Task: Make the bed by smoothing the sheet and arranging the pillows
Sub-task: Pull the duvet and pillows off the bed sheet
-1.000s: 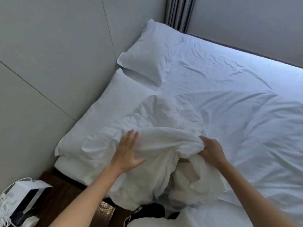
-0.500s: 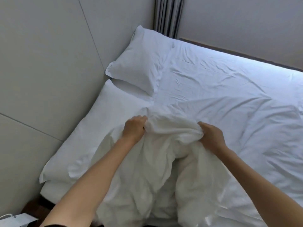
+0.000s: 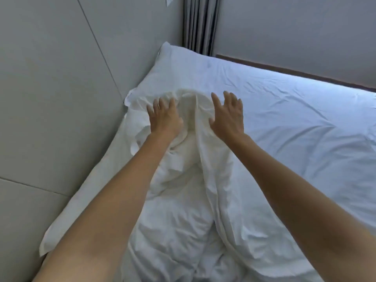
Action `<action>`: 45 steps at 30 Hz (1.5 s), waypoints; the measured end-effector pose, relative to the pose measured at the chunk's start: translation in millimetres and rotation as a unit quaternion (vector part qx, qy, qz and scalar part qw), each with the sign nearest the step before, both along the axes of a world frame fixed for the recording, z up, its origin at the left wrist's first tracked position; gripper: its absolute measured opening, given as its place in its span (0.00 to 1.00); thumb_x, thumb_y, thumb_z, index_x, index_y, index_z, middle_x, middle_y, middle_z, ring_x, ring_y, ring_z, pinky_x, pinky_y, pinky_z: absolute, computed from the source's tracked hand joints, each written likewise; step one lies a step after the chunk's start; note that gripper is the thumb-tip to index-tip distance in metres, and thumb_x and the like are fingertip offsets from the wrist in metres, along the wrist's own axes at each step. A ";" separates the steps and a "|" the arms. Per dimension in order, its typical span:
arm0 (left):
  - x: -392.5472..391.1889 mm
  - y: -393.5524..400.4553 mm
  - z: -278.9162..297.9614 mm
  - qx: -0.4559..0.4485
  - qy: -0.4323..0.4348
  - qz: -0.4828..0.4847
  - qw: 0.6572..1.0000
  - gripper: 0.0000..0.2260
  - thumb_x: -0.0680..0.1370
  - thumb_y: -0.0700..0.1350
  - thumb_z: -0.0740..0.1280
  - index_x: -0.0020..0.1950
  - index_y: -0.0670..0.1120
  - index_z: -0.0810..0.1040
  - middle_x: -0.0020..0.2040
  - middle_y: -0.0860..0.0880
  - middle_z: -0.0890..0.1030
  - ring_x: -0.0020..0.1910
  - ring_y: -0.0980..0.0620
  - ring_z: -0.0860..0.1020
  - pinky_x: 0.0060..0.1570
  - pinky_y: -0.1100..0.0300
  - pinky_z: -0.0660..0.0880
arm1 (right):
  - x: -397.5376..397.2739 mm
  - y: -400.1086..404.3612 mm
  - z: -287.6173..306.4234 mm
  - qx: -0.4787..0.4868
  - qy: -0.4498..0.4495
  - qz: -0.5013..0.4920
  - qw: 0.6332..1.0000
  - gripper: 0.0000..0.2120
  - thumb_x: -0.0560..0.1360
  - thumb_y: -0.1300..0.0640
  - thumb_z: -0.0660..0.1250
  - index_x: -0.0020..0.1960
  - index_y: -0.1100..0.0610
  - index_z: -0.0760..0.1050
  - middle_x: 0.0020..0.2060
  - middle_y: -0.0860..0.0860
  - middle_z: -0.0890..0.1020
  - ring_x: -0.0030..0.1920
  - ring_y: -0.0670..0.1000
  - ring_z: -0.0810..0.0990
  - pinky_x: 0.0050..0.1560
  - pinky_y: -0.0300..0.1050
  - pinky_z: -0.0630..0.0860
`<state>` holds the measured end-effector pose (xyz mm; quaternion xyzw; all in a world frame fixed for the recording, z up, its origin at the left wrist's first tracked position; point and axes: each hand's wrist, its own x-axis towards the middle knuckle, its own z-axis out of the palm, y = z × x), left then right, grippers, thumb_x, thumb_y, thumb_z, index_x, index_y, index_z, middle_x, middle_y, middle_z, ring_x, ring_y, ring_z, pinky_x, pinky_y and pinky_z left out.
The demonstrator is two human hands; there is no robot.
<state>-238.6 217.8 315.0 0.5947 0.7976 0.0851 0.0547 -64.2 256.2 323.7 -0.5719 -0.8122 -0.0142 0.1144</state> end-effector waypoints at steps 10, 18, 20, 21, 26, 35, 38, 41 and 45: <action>50.5 -238.0 -206.5 -0.204 -0.118 -0.063 0.970 0.25 0.79 0.45 0.60 0.76 0.43 0.59 0.75 0.39 0.60 0.74 0.41 0.58 0.73 0.50 0.55 | 72.9 -219.8 -212.5 -0.223 -0.042 0.117 0.967 0.35 0.58 0.55 0.81 0.62 0.57 0.76 0.57 0.61 0.79 0.55 0.61 0.81 0.54 0.54 0.78; 77.2 -371.2 -276.0 -0.288 -0.089 -0.099 0.948 0.31 0.62 0.43 0.78 0.65 0.42 0.75 0.63 0.37 0.75 0.58 0.40 0.77 0.55 0.49 0.76 | 139.4 -336.7 -277.5 -0.368 -0.163 0.142 0.904 0.32 0.62 0.53 0.79 0.63 0.58 0.75 0.57 0.61 0.79 0.56 0.61 0.79 0.56 0.54 0.77; 80.3 -390.6 -287.0 -0.285 -0.093 -0.098 0.949 0.32 0.63 0.44 0.78 0.65 0.41 0.75 0.63 0.35 0.75 0.59 0.37 0.76 0.56 0.47 0.76 | 146.0 -350.2 -287.1 -0.389 -0.173 0.150 0.892 0.32 0.64 0.51 0.78 0.65 0.58 0.74 0.59 0.62 0.77 0.59 0.63 0.77 0.59 0.55 0.75; 81.4 -399.7 -292.4 -0.276 -0.095 -0.092 0.952 0.32 0.65 0.44 0.77 0.67 0.41 0.73 0.65 0.35 0.73 0.62 0.37 0.74 0.59 0.46 0.74 | 147.4 -355.7 -292.1 -0.392 -0.176 0.159 0.889 0.32 0.66 0.51 0.77 0.67 0.58 0.72 0.61 0.63 0.76 0.61 0.64 0.76 0.61 0.56 0.73; 92.5 -436.6 -315.8 -0.206 -0.076 0.018 0.976 0.31 0.72 0.41 0.70 0.73 0.42 0.63 0.72 0.35 0.63 0.70 0.36 0.65 0.66 0.45 0.67 | 147.9 -386.9 -326.7 -0.376 -0.190 0.206 0.884 0.37 0.73 0.45 0.70 0.75 0.57 0.58 0.70 0.63 0.65 0.70 0.65 0.63 0.71 0.58 0.59; 49.0 -463.3 -366.8 -0.058 -0.237 0.422 0.873 0.57 0.67 0.62 0.74 0.77 0.41 0.38 0.78 0.38 0.46 0.77 0.43 0.48 0.75 0.47 0.52 | 146.6 -401.4 -413.5 -0.301 -0.221 0.202 0.905 0.57 0.56 0.39 0.79 0.76 0.61 0.58 0.66 0.67 0.68 0.67 0.68 0.66 0.70 0.67 0.59; 22.9 -438.7 -388.8 -0.021 -0.291 0.460 0.839 0.56 0.66 0.60 0.76 0.77 0.40 0.41 0.76 0.39 0.57 0.74 0.42 0.58 0.71 0.48 0.60 | 138.1 -390.1 -436.7 -0.266 -0.244 0.178 0.916 0.38 0.51 0.51 0.83 0.56 0.64 0.76 0.39 0.61 0.80 0.41 0.61 0.80 0.50 0.55 0.76; 12.2 -424.9 -403.4 -0.006 -0.261 0.442 0.858 0.41 0.68 0.58 0.74 0.73 0.40 0.60 0.65 0.40 0.71 0.64 0.40 0.71 0.62 0.48 0.71 | 136.5 -380.6 -456.5 -0.231 -0.218 0.200 0.927 0.16 0.50 0.65 0.79 0.33 0.60 0.76 0.23 0.56 0.76 0.22 0.56 0.76 0.29 0.43 0.72; 8.2 -429.1 -385.5 -0.004 -0.206 0.390 0.897 0.21 0.75 0.54 0.68 0.58 0.38 0.73 0.54 0.41 0.78 0.54 0.41 0.77 0.50 0.55 0.71 | 130.7 -381.6 -422.3 -0.320 -0.225 0.198 0.899 0.07 0.63 0.66 0.72 0.35 0.59 0.74 0.27 0.57 0.79 0.27 0.58 0.79 0.27 0.44 0.70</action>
